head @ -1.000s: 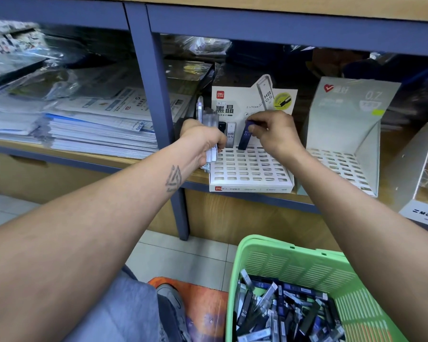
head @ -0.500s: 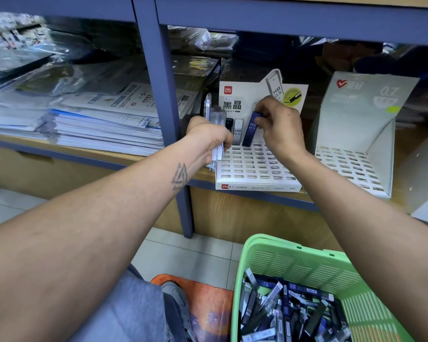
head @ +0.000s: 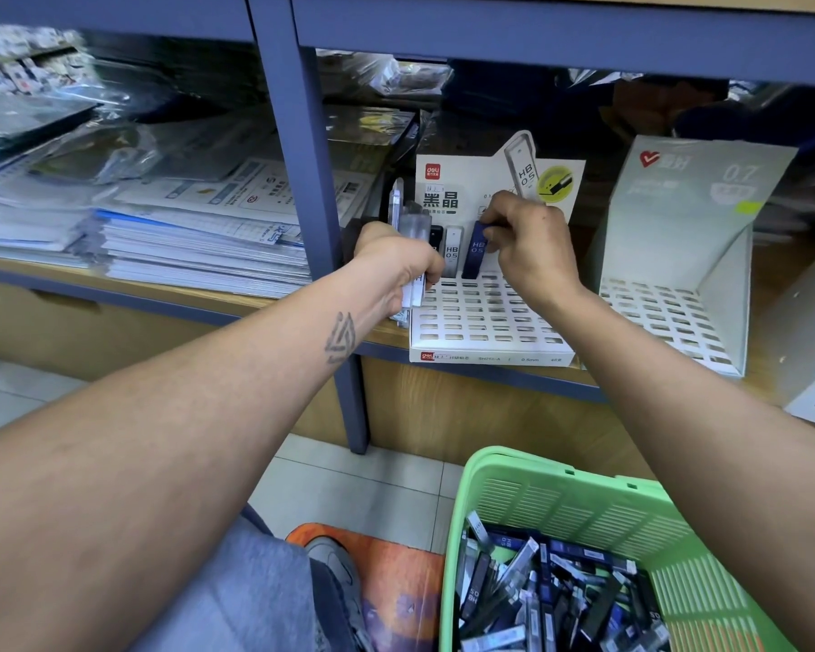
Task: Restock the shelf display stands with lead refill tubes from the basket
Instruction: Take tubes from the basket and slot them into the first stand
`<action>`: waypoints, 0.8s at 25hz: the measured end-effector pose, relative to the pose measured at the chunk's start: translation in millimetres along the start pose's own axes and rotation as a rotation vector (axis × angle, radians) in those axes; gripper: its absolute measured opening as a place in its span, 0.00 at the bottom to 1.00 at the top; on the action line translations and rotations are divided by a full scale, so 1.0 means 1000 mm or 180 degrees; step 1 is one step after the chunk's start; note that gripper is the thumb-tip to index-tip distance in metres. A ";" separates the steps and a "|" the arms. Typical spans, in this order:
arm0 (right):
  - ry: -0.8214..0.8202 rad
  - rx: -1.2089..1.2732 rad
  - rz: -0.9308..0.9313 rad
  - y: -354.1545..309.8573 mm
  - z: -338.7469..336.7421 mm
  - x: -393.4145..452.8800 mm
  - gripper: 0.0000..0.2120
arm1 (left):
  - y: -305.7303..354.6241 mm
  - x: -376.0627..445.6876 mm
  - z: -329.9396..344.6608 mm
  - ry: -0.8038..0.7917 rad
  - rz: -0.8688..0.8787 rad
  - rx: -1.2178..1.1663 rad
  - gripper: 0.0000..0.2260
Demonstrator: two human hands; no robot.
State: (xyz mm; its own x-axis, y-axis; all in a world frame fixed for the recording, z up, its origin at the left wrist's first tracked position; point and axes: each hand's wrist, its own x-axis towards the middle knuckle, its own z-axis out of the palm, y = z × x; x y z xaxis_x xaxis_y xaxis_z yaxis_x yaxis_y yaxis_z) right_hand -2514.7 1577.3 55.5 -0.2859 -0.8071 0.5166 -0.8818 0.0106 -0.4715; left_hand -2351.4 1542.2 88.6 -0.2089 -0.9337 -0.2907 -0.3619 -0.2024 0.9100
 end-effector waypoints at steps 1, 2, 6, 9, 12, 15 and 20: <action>0.0018 -0.0115 -0.0070 -0.001 0.000 0.001 0.12 | 0.000 0.001 0.000 0.0005 0.0003 0.0035 0.19; 0.0034 -0.0322 -0.0160 -0.002 0.000 0.001 0.12 | 0.000 0.001 0.000 0.0018 0.0013 0.0058 0.20; -0.0033 -0.0741 -0.0171 -0.002 0.002 -0.008 0.16 | -0.002 0.003 0.001 0.0002 0.0005 0.0053 0.19; -0.0034 -0.0682 -0.0164 -0.006 -0.001 -0.012 0.17 | 0.001 0.003 -0.002 -0.0025 0.0011 -0.0076 0.16; -0.0133 0.0798 0.0480 -0.021 -0.006 -0.019 0.11 | 0.007 -0.001 -0.003 -0.0345 0.0004 -0.0770 0.26; -0.1128 0.2972 0.1667 -0.036 -0.022 -0.033 0.07 | 0.005 0.000 0.007 -0.0723 -0.0152 -0.1161 0.21; -0.1598 0.3564 0.2032 -0.029 -0.032 -0.048 0.14 | 0.002 -0.008 0.019 -0.0759 -0.0253 -0.1289 0.11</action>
State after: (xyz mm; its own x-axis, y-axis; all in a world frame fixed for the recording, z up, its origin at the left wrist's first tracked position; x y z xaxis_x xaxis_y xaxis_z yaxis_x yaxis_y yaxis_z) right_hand -2487.7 1635.0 66.9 -0.1472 -0.9684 -0.2014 0.1864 0.1729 -0.9672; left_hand -2368.0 1554.8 86.8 -0.4146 -0.8265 -0.3808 -0.0119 -0.4135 0.9104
